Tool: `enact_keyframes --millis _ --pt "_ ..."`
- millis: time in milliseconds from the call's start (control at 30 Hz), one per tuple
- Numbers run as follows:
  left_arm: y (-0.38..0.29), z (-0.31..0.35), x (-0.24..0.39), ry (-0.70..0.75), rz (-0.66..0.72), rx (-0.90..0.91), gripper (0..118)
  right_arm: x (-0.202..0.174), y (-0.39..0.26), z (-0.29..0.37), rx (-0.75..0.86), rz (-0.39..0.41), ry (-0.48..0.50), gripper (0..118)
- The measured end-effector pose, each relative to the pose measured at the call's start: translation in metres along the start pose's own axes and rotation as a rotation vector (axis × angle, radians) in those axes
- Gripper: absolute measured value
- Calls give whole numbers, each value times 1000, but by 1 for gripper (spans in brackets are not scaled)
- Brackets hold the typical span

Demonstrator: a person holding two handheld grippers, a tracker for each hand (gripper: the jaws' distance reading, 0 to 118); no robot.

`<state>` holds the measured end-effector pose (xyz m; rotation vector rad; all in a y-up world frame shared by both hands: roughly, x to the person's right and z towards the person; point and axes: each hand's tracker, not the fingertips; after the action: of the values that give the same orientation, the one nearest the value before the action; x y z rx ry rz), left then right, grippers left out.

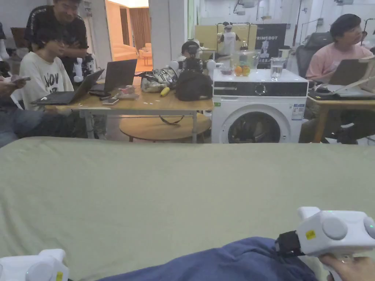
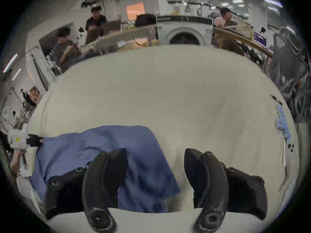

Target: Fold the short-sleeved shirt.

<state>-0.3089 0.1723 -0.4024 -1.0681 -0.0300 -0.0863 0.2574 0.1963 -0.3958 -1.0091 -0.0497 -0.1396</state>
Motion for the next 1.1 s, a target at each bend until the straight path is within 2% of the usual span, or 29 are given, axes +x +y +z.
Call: enact_keyframes --millis 67,100,133,200,233,333,400,467,500,533,600,700,833,933,1100 --pt "0 1 0 0 -5 0 0 -4 -3 -24 -99 -12 -39 68" --pt "0 -1 -4 -6 3 0 0 -9 -9 -27 -77 24 -66 67" --pt "-1 -2 -5 -39 47 -25 0 -14 -10 -19 -16 48 -78 59" --pt "-3 -3 -8 -48 78 -12 0 -22 -15 -7 12 43 -93 4" --pt "-3 -4 -7 -46 75 -6 0 -24 -17 -5 8 47 -92 0" --pt "-10 0 0 -17 37 30 0 -26 -27 1 28 24 -85 0" --pt "-14 4 0 -20 3 63 0 -25 -35 20 106 -14 -94 0" --pt "-21 18 -7 -45 -14 134 0 -22 -41 52 164 22 -123 0" --pt "-24 36 -11 -54 8 200 0 -18 -44 73 202 37 -100 0" --pt "-30 58 -16 -124 21 298 0 -15 -49 97 248 68 -90 0" --pt "-37 95 -21 -183 -5 367 0 -9 -61 137 313 117 -98 0" --pt "-57 152 -30 -245 -36 473 0 -3 -91 202 415 130 -84 0" --pt "-106 204 -32 -309 -62 503 0 9 -160 263 457 97 -61 0" --pt "-151 209 -34 -320 -99 484 0 11 -227 280 437 96 -77 0" --pt "-212 185 -39 -380 -33 381 0 26 -319 253 296 -56 -66 0"
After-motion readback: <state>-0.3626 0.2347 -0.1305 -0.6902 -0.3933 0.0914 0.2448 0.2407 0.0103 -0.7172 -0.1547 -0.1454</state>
